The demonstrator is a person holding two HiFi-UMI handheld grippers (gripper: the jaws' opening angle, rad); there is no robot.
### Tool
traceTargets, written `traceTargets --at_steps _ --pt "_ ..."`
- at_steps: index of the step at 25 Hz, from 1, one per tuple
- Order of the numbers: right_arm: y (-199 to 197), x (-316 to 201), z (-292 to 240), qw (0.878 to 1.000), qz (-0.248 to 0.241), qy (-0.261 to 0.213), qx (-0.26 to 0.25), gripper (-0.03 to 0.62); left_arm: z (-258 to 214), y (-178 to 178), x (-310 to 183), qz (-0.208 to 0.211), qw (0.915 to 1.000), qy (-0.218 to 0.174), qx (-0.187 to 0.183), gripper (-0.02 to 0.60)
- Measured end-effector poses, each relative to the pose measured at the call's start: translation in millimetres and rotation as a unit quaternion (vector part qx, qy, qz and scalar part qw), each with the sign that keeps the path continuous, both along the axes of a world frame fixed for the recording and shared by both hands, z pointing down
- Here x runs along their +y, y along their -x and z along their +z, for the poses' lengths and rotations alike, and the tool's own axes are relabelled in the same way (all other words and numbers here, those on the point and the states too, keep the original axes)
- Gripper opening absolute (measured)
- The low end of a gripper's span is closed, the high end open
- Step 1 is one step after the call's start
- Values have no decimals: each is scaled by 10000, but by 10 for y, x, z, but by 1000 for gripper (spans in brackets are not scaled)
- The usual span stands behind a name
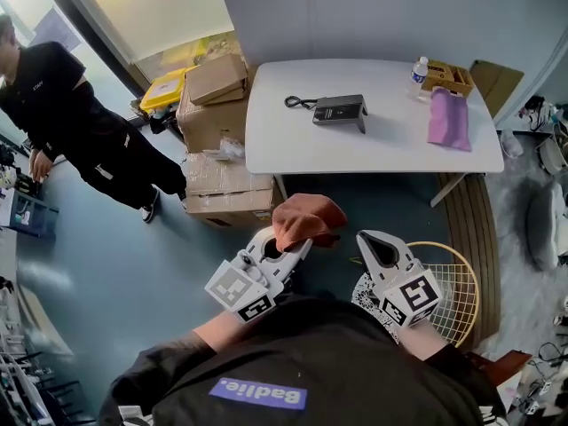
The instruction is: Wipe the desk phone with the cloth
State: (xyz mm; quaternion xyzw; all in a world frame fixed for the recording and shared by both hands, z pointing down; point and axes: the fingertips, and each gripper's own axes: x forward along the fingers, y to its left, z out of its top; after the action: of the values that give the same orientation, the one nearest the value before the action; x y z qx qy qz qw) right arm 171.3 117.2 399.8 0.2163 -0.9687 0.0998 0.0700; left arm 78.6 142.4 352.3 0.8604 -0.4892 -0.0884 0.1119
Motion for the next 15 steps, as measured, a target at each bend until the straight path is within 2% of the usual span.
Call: traceTargets --at_steps 8,15 --pt "306 -466 18 9993 239 -158 222 26 120 336 -527 215 9995 -65 204 32" --pt "839 -1172 -43 9971 680 -107 326 26 153 832 -1277 633 9975 -55 298 32"
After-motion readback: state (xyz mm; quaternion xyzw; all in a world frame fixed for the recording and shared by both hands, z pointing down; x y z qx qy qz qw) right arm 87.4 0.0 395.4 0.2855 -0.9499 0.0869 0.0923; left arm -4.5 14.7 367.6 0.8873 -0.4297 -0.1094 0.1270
